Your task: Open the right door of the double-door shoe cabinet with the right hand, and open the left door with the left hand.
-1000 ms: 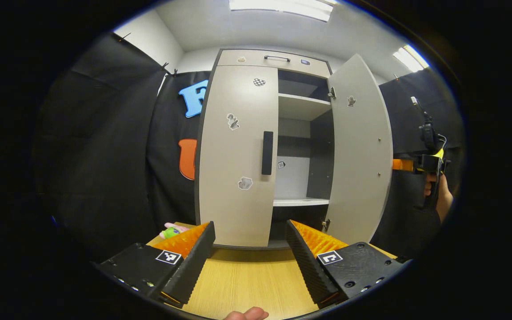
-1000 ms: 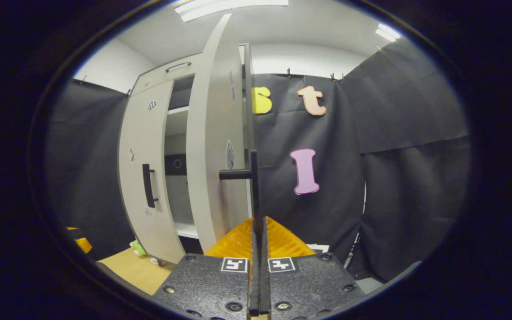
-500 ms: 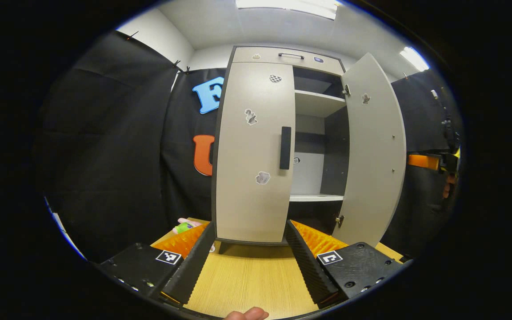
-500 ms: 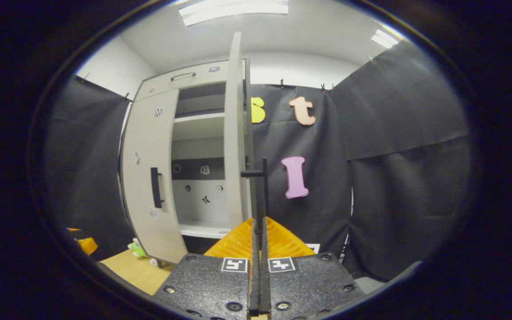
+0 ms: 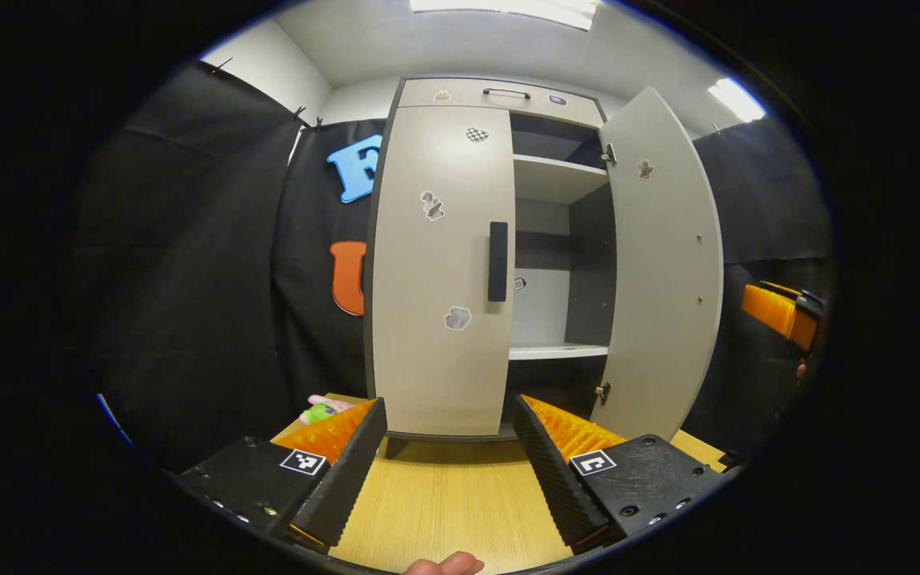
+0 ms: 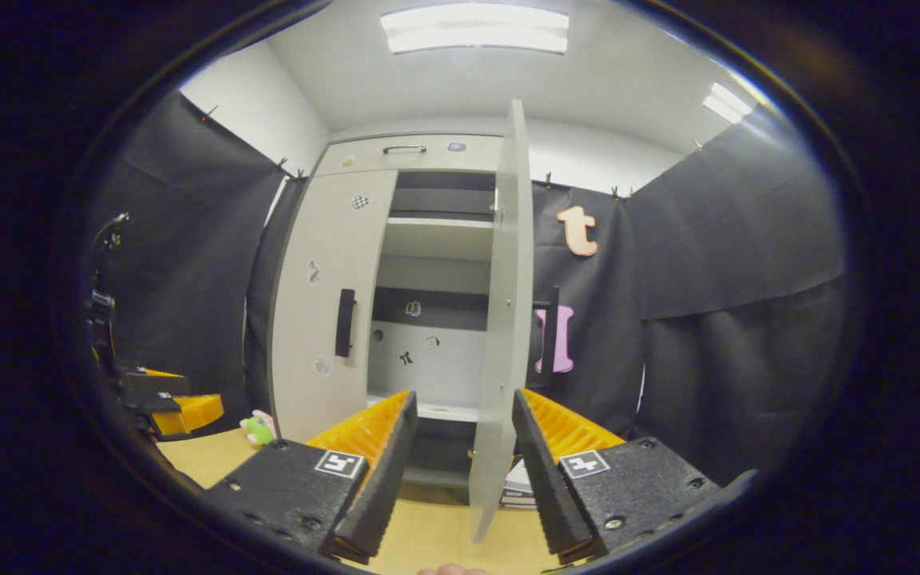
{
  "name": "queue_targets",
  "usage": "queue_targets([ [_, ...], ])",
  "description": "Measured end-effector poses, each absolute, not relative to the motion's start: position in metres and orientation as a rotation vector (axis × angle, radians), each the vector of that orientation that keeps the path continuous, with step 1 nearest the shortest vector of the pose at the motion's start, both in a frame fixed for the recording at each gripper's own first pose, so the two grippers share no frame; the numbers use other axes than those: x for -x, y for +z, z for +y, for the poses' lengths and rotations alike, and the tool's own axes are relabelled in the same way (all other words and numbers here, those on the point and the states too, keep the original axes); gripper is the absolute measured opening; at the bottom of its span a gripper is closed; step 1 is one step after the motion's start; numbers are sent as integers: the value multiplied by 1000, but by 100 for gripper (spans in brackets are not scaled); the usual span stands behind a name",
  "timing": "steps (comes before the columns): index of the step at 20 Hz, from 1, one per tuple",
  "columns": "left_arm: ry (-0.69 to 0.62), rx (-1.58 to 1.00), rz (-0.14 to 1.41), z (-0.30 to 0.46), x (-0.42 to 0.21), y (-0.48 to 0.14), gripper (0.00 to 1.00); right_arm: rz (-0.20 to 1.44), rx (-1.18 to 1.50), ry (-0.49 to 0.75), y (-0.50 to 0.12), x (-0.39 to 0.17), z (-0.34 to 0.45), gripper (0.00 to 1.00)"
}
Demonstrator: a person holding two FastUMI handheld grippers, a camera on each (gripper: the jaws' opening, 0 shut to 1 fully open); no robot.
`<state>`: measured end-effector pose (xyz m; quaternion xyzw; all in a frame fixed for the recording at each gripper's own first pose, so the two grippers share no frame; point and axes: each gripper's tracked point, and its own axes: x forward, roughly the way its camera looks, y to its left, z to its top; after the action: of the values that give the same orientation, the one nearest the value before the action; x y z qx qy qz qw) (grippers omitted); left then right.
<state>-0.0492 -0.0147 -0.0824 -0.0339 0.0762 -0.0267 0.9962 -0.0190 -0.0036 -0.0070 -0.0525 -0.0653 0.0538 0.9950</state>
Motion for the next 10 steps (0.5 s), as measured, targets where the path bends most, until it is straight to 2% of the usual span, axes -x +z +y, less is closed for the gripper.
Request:
queue_targets([
  [1, -75, 81, 127, -22, 42, -72, 95, -128, 93, 116, -8, 22, 2, 95],
  [2, -87, 80, 105, -26, 37, -61, 95, -131, 84, 124, -12, 20, 6, 100],
  [6, -96, 41, -13, -30, 6, -12, 95, -137, 84, 136, -15, 24, 13, 100],
  [10, -166, 94, -65, -55, -48, 19, 95, -117, 41, 118, -22, 34, 6, 100],
])
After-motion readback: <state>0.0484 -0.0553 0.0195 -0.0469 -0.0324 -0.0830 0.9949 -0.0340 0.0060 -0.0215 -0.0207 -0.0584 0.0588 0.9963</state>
